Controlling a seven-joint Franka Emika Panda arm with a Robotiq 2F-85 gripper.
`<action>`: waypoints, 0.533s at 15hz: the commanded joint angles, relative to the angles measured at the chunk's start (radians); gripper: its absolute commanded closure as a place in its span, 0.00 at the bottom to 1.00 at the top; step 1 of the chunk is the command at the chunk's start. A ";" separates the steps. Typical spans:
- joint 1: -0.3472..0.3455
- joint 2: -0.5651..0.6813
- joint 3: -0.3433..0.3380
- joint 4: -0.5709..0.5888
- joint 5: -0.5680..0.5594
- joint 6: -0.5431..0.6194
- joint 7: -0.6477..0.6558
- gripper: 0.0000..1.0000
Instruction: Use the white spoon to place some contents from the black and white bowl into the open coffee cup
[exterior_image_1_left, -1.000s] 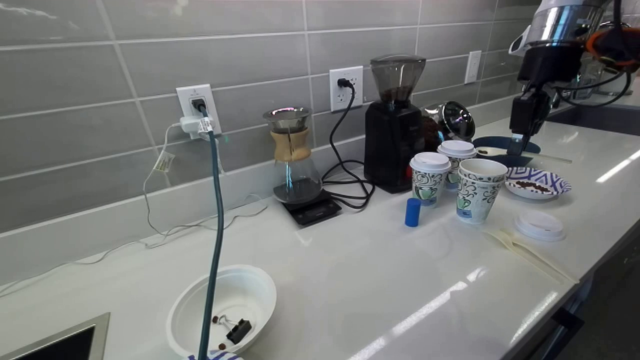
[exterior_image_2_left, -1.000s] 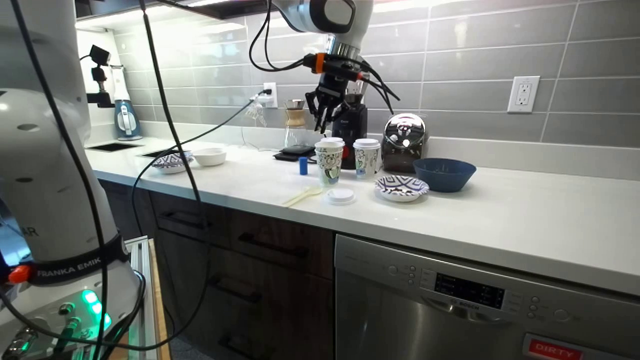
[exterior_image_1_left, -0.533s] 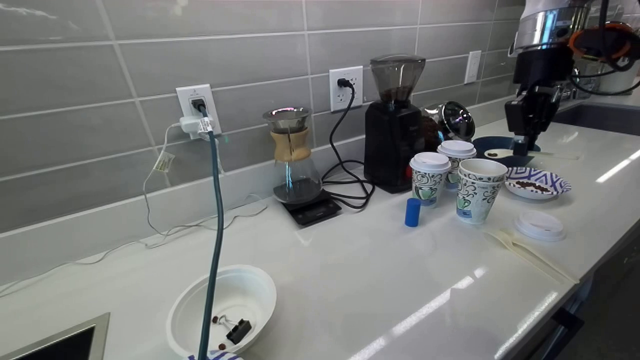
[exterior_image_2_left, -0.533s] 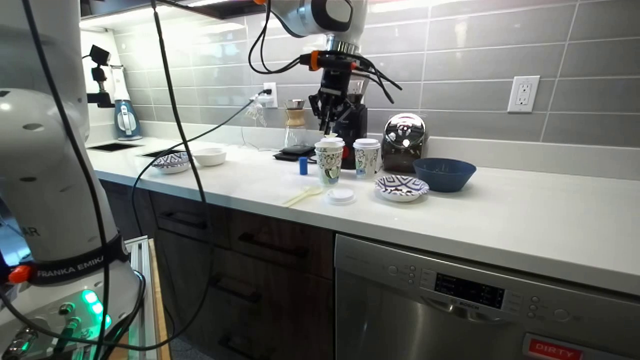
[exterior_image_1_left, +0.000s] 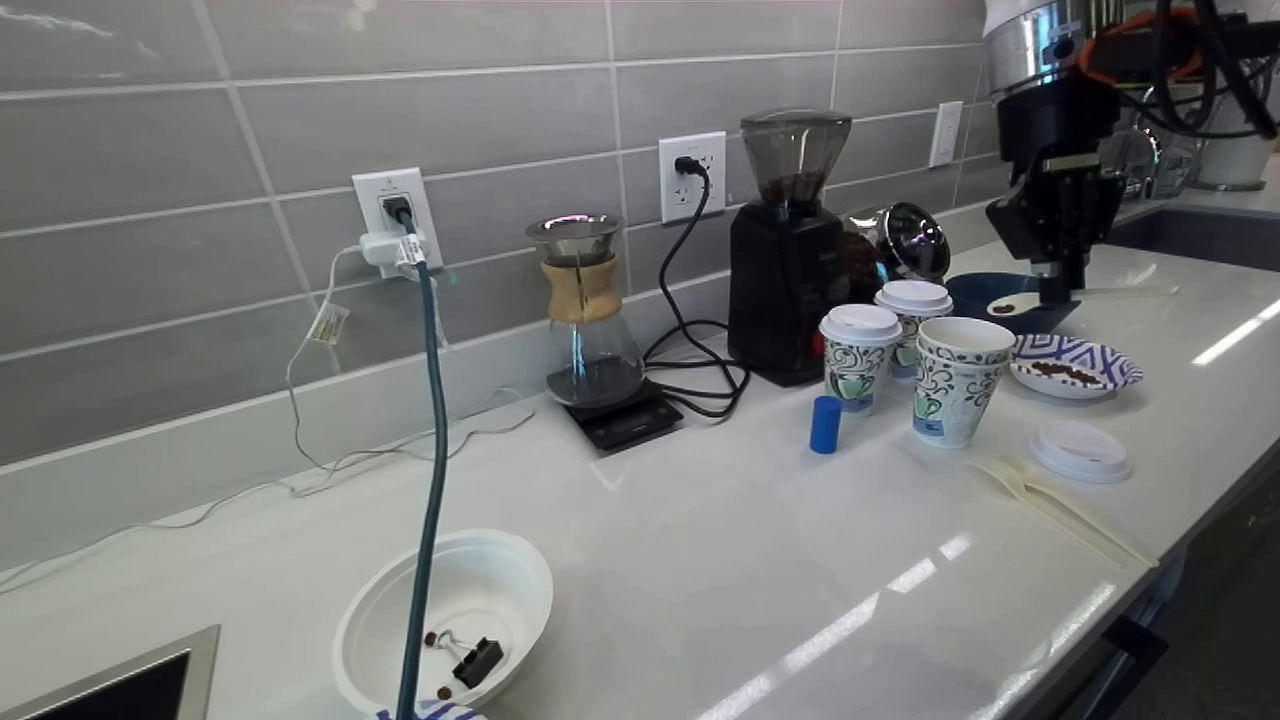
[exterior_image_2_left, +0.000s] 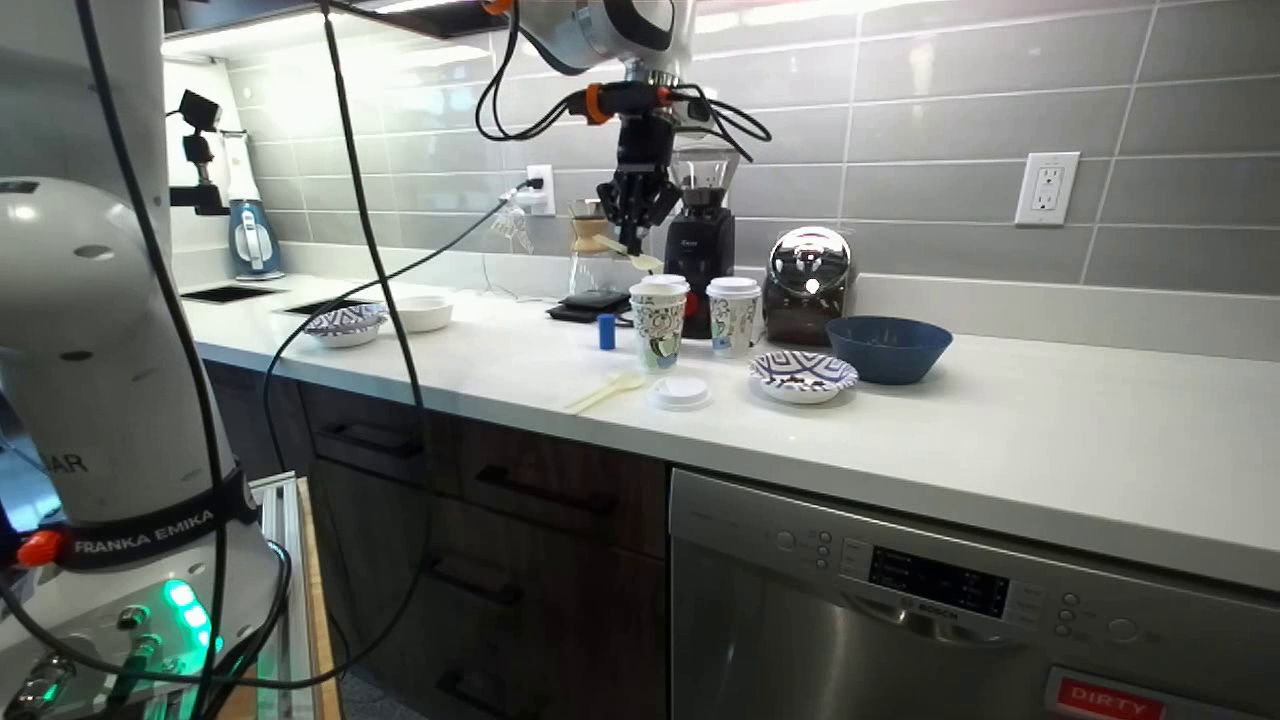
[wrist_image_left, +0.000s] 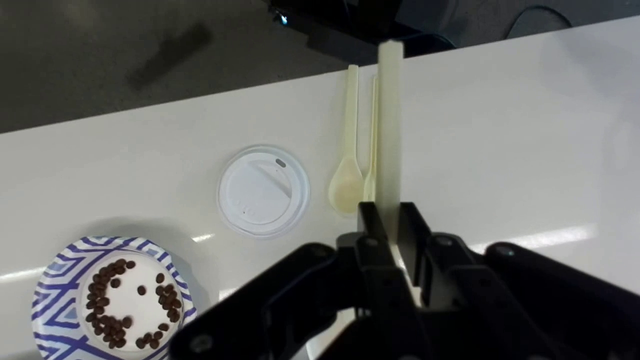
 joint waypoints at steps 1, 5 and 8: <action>0.041 0.067 0.011 0.100 -0.088 -0.097 0.125 0.97; 0.077 0.135 0.010 0.185 -0.148 -0.154 0.204 0.97; 0.099 0.192 0.006 0.253 -0.183 -0.197 0.254 0.97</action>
